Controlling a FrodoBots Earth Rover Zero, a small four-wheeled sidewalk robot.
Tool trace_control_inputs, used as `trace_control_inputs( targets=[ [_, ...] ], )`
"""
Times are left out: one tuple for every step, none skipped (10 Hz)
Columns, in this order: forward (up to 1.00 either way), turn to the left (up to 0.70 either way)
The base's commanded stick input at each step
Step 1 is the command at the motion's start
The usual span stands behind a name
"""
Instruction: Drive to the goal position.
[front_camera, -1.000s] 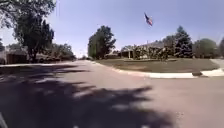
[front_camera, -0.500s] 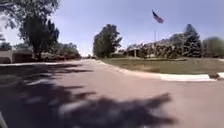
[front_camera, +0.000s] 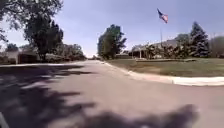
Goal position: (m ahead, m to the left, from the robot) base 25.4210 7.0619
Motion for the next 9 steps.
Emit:
trace_control_inputs(
  targets=[
    [1.0, 0.0],
    [1.0, 0.0],
    [1.0, 0.0],
    [1.0, 0.0],
    [1.0, 0.0],
    [1.0, 0.0],
    [1.0, 0.0],
    [1.0, 0.0],
    [1.0, 0.0]
  ],
)
